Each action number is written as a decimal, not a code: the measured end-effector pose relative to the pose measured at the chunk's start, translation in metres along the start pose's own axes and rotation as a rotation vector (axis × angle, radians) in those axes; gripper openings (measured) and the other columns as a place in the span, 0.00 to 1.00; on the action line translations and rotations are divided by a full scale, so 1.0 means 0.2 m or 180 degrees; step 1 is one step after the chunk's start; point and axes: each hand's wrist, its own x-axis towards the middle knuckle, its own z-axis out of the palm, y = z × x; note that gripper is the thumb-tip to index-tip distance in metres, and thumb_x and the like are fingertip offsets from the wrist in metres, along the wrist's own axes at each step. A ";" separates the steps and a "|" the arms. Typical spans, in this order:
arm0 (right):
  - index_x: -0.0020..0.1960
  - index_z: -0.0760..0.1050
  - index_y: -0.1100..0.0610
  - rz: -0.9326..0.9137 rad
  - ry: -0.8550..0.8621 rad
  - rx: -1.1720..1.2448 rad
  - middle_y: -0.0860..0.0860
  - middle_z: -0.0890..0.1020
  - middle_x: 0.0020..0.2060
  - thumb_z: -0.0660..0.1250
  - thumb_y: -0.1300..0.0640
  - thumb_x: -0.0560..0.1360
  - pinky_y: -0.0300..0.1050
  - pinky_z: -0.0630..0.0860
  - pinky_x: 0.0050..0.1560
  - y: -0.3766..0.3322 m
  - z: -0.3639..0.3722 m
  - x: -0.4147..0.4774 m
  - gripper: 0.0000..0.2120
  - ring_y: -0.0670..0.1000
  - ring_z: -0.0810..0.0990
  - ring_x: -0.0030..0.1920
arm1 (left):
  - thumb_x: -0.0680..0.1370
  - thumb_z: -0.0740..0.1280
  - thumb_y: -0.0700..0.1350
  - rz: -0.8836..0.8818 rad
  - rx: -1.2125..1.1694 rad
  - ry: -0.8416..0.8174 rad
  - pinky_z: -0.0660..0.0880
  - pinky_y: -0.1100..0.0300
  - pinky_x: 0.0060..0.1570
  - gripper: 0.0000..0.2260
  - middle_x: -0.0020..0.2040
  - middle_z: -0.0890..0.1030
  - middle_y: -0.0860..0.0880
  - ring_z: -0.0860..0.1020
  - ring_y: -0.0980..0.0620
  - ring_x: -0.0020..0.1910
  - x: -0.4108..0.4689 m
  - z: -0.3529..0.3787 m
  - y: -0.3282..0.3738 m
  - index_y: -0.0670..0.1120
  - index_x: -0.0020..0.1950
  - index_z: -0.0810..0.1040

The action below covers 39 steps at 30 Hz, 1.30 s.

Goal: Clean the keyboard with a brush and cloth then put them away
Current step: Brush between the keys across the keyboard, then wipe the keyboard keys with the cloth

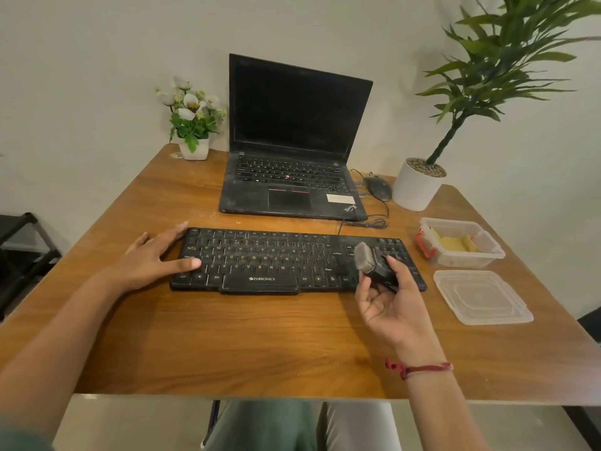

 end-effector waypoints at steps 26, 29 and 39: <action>0.68 0.58 0.47 -0.1593 0.1543 -0.2604 0.59 0.74 0.58 0.76 0.64 0.67 0.45 0.82 0.34 -0.30 -0.38 -0.10 0.39 0.58 0.83 0.47 | 0.53 0.48 0.84 0.0175 0.0202 0.0385 0.46 0.48 0.73 0.56 0.75 0.61 0.48 0.60 0.45 0.73 0.08 0.05 -0.11 0.57 0.76 0.53; 0.66 0.61 0.50 -0.1645 0.1631 -0.2760 0.58 0.74 0.59 0.77 0.62 0.66 0.46 0.82 0.37 -0.31 -0.40 -0.08 0.37 0.57 0.82 0.50 | 0.53 0.49 0.84 0.0180 0.0181 0.0391 0.46 0.48 0.73 0.55 0.75 0.60 0.48 0.59 0.46 0.73 0.07 0.05 -0.12 0.58 0.76 0.53; 0.70 0.61 0.56 -0.1618 0.2323 -0.4536 0.58 0.63 0.65 0.75 0.42 0.64 0.58 0.76 0.57 -0.32 -0.44 -0.09 0.42 0.58 0.70 0.59 | 0.50 0.47 0.85 0.0205 0.0175 0.0414 0.44 0.50 0.72 0.59 0.76 0.59 0.47 0.58 0.46 0.74 0.04 0.05 -0.06 0.55 0.76 0.53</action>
